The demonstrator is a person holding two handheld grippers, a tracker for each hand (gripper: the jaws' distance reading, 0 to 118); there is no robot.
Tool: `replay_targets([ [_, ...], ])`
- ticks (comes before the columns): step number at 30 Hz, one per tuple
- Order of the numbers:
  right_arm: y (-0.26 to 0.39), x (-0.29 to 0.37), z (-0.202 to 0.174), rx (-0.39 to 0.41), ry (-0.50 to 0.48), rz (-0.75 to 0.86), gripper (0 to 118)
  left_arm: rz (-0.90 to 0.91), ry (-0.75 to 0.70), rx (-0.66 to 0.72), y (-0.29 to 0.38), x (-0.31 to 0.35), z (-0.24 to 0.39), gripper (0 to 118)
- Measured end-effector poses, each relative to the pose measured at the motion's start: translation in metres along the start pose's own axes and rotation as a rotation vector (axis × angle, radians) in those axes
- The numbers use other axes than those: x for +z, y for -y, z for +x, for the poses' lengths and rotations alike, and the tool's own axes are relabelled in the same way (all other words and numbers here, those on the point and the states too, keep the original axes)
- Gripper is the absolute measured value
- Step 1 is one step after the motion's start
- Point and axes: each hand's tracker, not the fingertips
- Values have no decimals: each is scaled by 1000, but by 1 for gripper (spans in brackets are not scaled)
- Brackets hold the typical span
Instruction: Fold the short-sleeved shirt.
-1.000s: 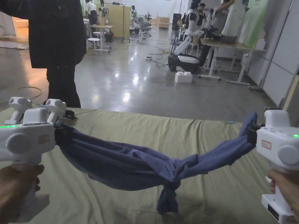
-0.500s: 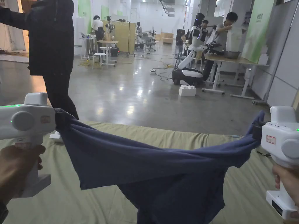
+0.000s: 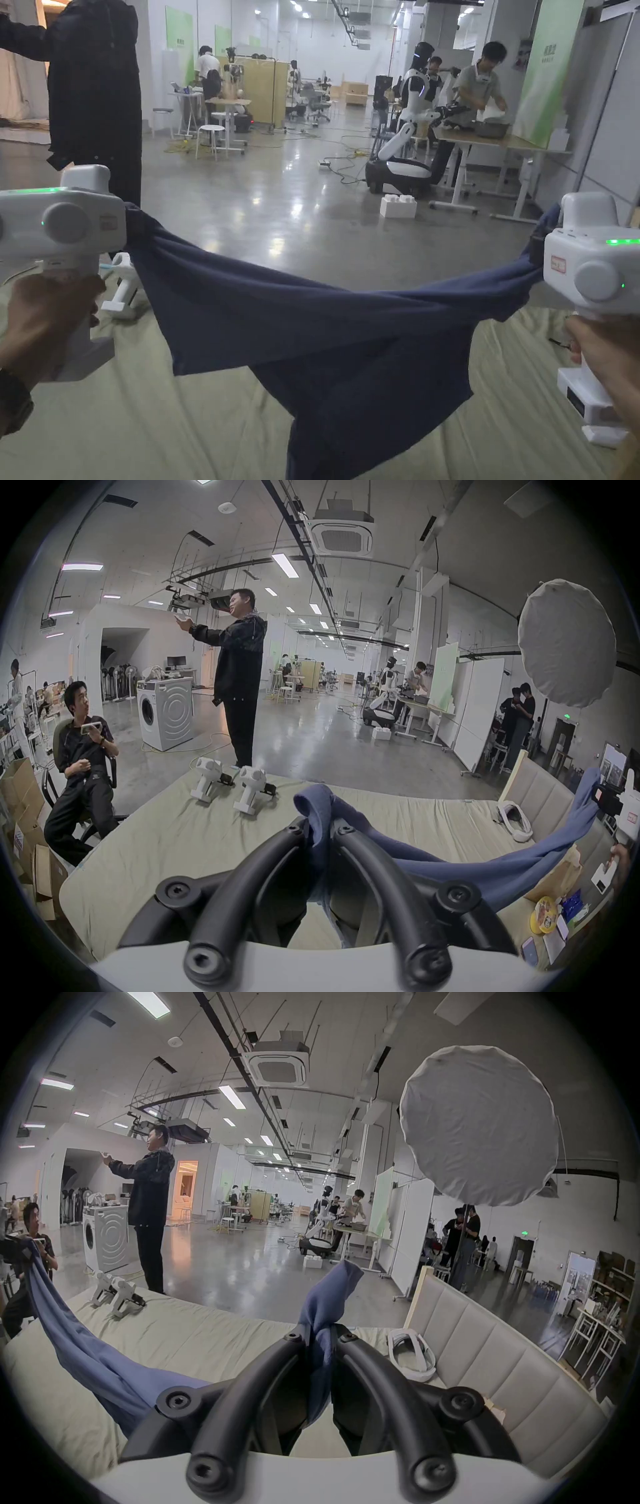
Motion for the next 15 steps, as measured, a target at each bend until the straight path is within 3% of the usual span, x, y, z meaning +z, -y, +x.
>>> replay_targets([
  [8, 20, 10, 5, -7, -9, 3, 13, 15, 17, -17, 0, 3, -7, 12],
  [15, 108, 36, -3, 40, -42, -92, 13, -97, 66, -7, 92, 26, -14, 12],
])
